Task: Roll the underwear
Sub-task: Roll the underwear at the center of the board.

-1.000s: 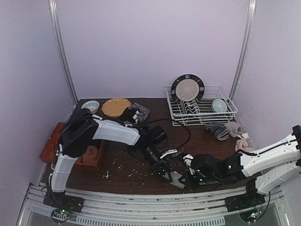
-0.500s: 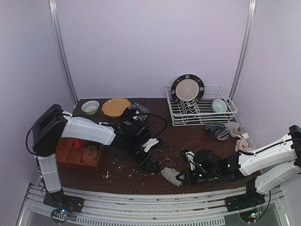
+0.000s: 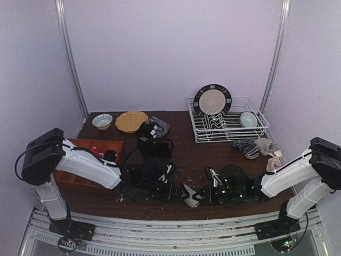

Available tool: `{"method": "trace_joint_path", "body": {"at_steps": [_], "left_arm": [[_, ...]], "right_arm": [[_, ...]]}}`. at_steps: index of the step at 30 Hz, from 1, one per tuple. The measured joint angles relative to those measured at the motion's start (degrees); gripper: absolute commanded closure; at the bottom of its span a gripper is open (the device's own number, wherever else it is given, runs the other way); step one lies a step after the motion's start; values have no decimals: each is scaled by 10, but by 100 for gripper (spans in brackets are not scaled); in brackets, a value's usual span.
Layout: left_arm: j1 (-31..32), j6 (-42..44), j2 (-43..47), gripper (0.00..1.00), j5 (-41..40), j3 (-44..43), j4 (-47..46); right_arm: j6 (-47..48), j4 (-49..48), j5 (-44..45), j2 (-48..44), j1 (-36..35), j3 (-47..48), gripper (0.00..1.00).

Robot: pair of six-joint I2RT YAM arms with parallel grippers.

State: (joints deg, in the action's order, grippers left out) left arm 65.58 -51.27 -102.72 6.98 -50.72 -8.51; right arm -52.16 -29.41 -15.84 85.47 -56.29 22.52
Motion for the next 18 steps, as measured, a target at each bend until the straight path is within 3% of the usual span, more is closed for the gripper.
{"method": "trace_joint_path", "body": {"at_steps": [3,8,12,18], "left_arm": [[0,-45,-8,5,-10,-5,-14],[4,-139,-19,23,-35,-6,-34],[10,-208,-26,32,-55,-6,-39],[34,-297,-42,34,-74,-9,-61]], "right_arm": [[-20,-20,-10,12,4,0,88],[-43,-40,-17,25,8,0,89],[-53,-47,-20,30,10,0,89],[-62,-47,-20,30,10,0,90]]}}
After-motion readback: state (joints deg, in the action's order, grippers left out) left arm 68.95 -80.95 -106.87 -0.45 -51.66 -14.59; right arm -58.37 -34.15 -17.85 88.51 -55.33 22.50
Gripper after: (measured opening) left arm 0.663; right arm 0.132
